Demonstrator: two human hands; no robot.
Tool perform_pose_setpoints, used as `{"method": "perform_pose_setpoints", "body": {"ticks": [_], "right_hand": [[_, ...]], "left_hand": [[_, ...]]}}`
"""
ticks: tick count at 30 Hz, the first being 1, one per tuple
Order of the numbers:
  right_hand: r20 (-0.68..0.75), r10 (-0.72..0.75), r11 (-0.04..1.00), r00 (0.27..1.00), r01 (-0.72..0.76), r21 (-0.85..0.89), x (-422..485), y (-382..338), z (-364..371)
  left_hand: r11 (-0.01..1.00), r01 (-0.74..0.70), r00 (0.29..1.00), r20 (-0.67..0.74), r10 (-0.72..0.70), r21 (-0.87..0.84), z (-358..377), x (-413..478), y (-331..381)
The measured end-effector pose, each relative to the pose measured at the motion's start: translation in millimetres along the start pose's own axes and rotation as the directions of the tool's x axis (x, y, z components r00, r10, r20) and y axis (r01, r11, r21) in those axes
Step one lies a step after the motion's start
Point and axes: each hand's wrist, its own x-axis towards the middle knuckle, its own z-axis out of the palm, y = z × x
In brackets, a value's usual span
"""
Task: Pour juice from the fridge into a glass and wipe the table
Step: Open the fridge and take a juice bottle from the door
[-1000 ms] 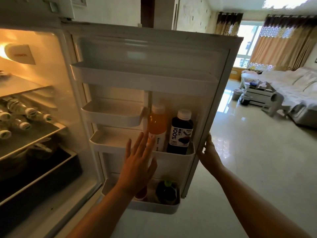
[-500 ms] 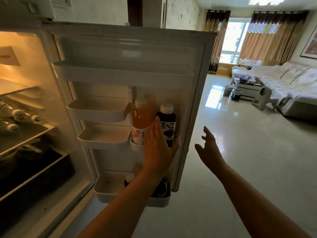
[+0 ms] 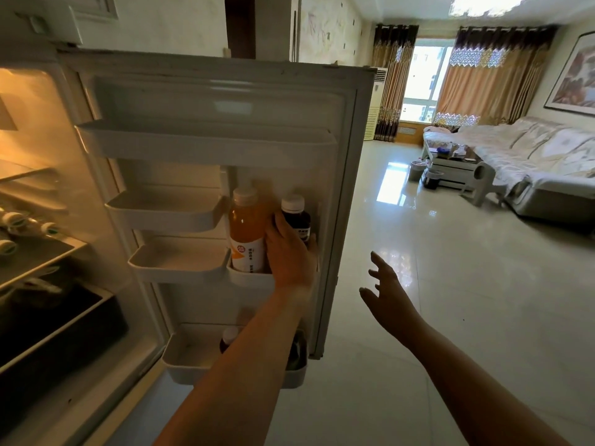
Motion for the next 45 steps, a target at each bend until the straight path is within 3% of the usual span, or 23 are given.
{"method": "perform_pose_setpoints", "body": {"ticks": [15, 27, 36, 41, 45], "right_hand": [[0.054, 0.023, 0.999, 0.998, -0.021, -0.037, 8, -4, 17], [0.012, 0.008, 0.998, 1.0, -0.008, -0.058, 18, -10, 28], [-0.06, 0.064, 0.996, 0.996, -0.068, -0.056, 21, -3, 22], [-0.132, 0.126, 0.992, 0.983, -0.129, -0.01, 14, 16, 4], [-0.15, 0.136, 0.99, 0.979, -0.141, -0.024, 7, 45, -27]], "left_hand": [[0.995, -0.092, 0.995, 0.021, 0.093, -0.045, -6, 1, -16], [0.9, -0.219, 0.971, 0.005, 0.239, -0.376, -45, -5, -15], [0.834, -0.286, 0.923, 0.097, 0.372, -0.473, -55, -20, -4], [0.823, -0.195, 0.901, 0.234, 0.366, -0.534, -35, -31, 7], [0.842, -0.203, 0.901, 0.242, 0.361, -0.5, -9, -45, 24]]}}
